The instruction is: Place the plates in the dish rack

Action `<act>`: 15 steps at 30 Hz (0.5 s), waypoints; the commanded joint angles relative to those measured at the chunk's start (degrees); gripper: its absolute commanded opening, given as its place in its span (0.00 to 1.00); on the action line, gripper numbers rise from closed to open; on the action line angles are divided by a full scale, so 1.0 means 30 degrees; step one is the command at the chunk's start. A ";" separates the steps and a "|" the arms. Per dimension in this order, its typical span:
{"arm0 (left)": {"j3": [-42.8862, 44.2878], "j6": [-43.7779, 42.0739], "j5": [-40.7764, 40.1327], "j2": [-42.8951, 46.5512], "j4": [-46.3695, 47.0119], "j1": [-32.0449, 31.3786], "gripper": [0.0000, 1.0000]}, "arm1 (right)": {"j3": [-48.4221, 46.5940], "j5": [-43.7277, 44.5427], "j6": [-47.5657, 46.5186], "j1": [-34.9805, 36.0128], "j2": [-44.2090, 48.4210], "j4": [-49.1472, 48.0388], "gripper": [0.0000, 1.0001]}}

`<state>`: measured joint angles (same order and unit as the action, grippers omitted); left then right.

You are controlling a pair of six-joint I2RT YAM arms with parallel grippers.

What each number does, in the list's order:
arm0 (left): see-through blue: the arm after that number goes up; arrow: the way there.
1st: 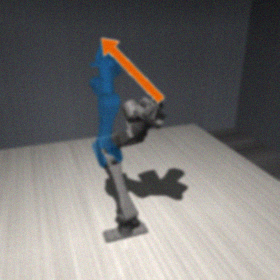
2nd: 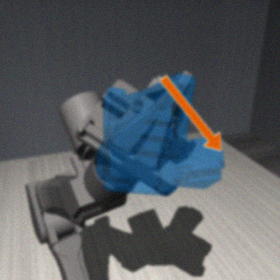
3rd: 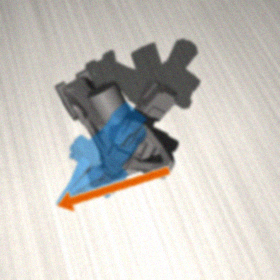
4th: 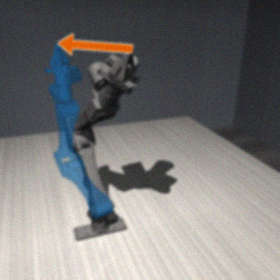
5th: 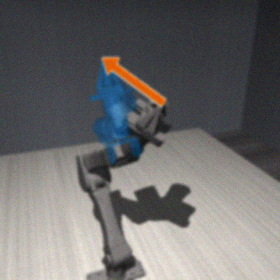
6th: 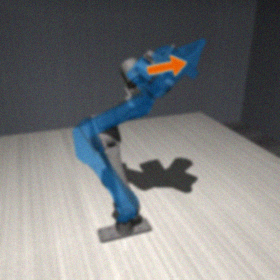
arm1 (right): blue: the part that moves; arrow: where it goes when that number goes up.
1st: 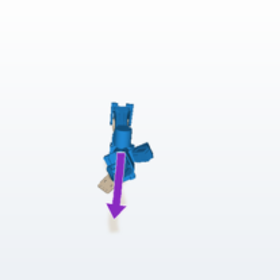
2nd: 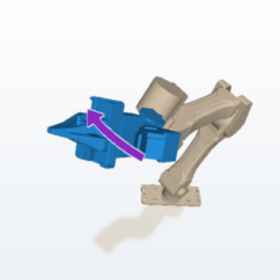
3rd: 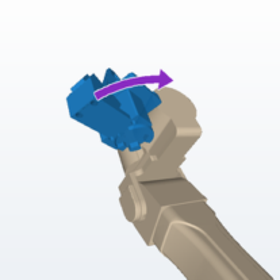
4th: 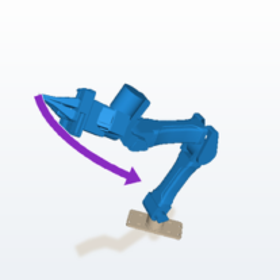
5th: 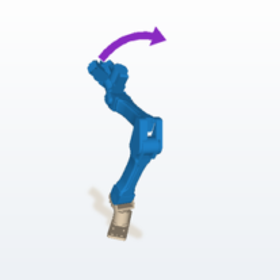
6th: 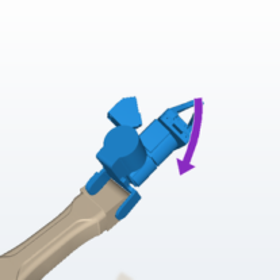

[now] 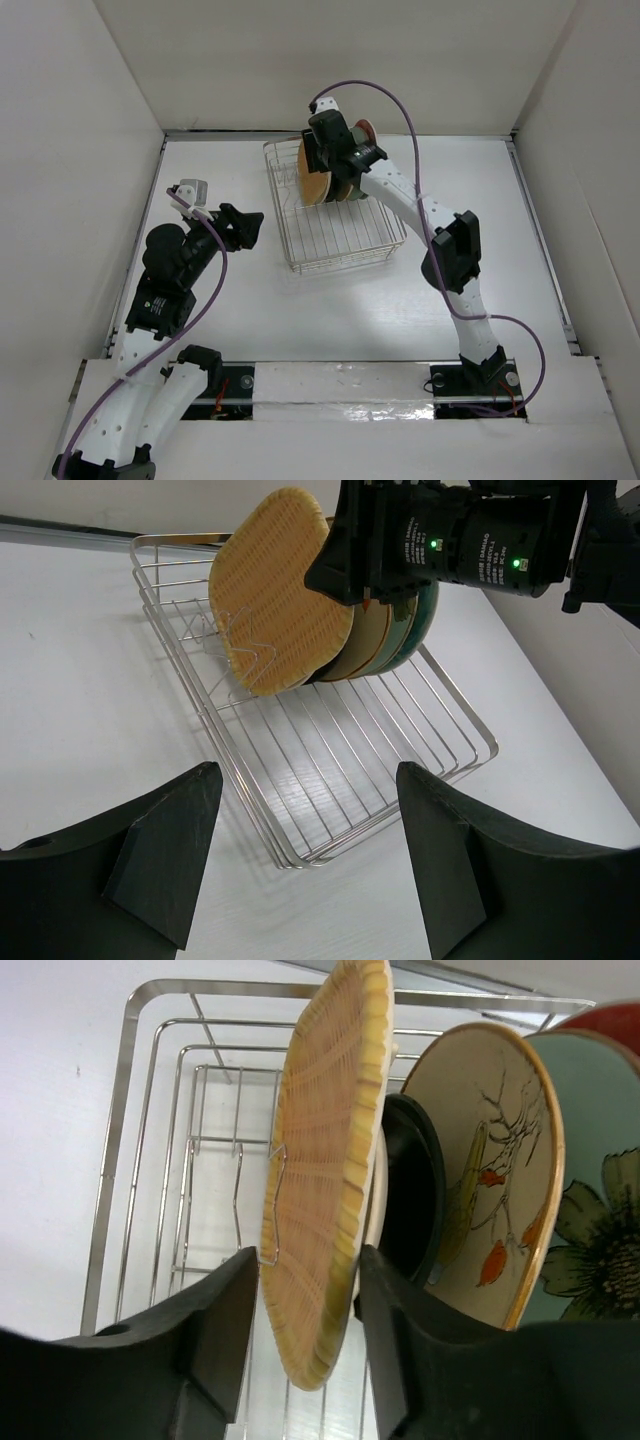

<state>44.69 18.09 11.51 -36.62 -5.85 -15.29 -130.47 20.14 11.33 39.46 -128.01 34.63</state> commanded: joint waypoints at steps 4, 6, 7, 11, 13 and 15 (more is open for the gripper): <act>-0.0013 0.0036 -0.0174 0.0020 0.0631 -0.0001 0.68 | 0.2059 -0.0357 0.0002 0.0176 0.2763 -0.3426 0.60; -0.0013 0.0036 -0.0203 0.0078 0.0602 -0.0001 0.69 | 0.3086 -0.0327 -0.0086 0.0350 0.4051 -0.4245 0.67; 0.0016 0.0036 -0.0261 0.0136 0.0601 -0.0001 0.69 | 0.3700 -0.0298 -0.0115 0.0352 0.4577 -0.5206 0.69; 0.0221 0.0007 -0.0497 0.0107 0.0338 -0.0001 0.70 | 0.8639 -0.0298 -0.0174 0.0526 0.7622 -0.7993 0.80; 0.0222 0.0007 -0.0467 0.0312 0.0454 -0.0001 0.70 | 1.0727 -0.0094 -0.0319 0.0759 0.9936 -0.9948 0.86; 0.0134 0.0036 -0.0496 0.0836 0.0688 -0.0001 0.70 | 1.3910 0.0227 -0.0321 0.0936 1.2505 -1.1825 0.91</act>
<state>44.69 18.11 10.46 -36.21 -6.07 -15.29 -96.55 19.44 11.11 40.91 -100.55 13.45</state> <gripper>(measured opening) 0.699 0.896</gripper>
